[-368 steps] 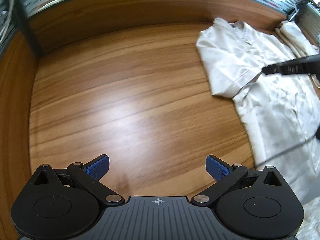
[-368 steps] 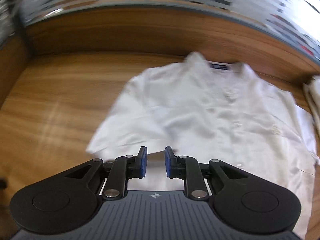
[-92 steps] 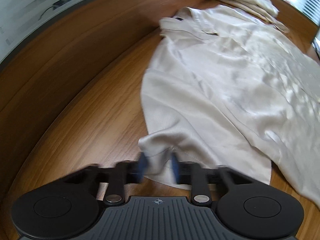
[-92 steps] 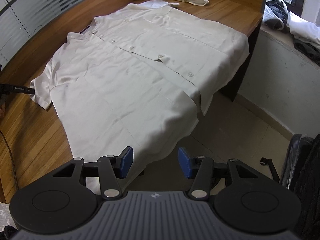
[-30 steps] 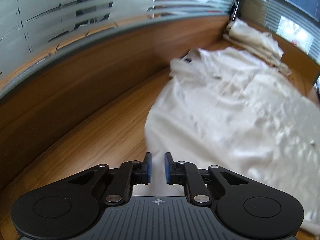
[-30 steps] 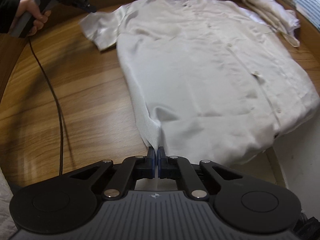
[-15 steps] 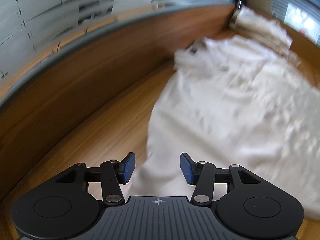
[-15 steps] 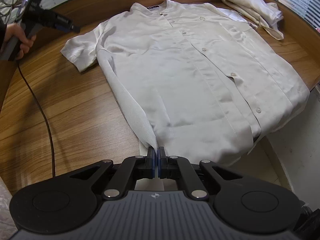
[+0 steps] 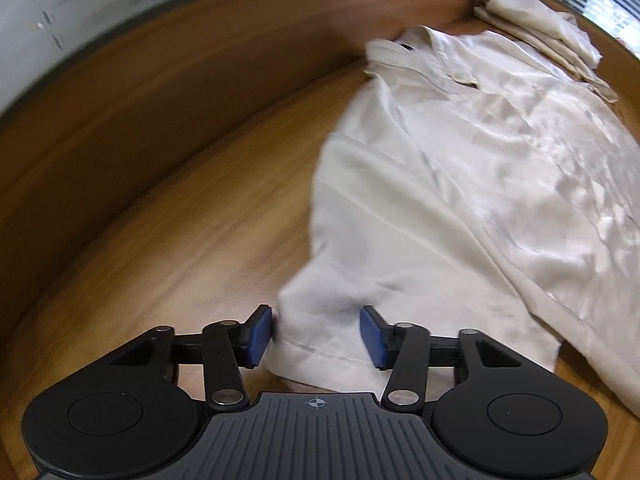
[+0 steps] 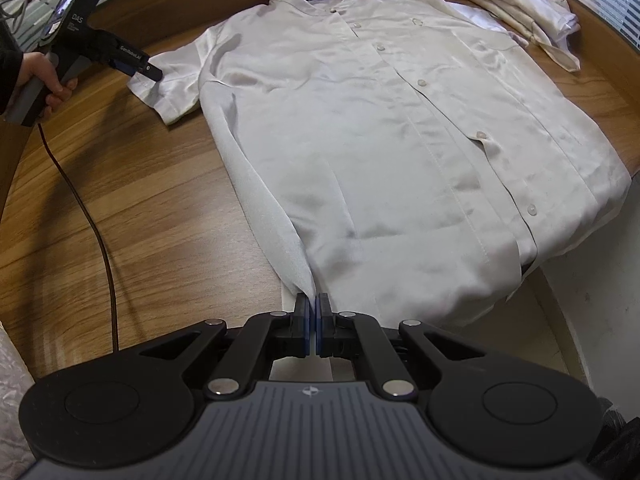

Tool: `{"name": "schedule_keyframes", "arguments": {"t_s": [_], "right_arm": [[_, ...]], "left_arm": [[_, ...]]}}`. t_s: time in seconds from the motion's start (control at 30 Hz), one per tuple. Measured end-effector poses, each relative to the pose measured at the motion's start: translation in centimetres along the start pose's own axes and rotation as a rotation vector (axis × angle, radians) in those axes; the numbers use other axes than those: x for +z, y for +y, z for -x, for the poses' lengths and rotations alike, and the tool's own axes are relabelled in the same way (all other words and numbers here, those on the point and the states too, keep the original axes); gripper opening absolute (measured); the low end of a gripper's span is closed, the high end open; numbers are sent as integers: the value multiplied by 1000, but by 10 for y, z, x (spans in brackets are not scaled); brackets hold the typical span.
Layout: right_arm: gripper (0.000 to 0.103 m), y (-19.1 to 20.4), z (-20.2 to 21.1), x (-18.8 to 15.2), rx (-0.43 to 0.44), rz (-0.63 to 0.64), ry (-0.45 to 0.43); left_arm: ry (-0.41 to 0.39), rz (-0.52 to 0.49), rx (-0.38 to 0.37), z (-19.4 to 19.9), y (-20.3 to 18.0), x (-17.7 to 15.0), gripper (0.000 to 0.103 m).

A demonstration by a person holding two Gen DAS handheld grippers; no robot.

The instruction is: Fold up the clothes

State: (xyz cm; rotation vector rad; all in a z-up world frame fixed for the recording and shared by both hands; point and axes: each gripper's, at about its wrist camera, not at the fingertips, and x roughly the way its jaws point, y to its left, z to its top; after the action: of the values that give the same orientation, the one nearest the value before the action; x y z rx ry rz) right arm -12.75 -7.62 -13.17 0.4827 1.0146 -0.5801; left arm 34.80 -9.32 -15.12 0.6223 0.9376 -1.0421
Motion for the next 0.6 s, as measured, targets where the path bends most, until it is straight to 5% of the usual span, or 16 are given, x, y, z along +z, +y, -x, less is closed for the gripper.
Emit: {"name": "schedule_keyframes", "arguments": {"t_s": [0.07,0.1,0.13,0.6], "right_arm": [[3,-3,-1,1,-13,-6,6],[3,-5,-1,1,-17,-10,7],[3,-7,-1,1,-21,-14,7],[3,-66,6,23,-109,-57,-25]], "left_arm": [[-28,-11,-38,1,-5,1,28],[-44,-7,-53,3,-7,2,11],[-64,-1,-63,5,-9,4,7],[-268,22,-181,30,-63,94,7]]}}
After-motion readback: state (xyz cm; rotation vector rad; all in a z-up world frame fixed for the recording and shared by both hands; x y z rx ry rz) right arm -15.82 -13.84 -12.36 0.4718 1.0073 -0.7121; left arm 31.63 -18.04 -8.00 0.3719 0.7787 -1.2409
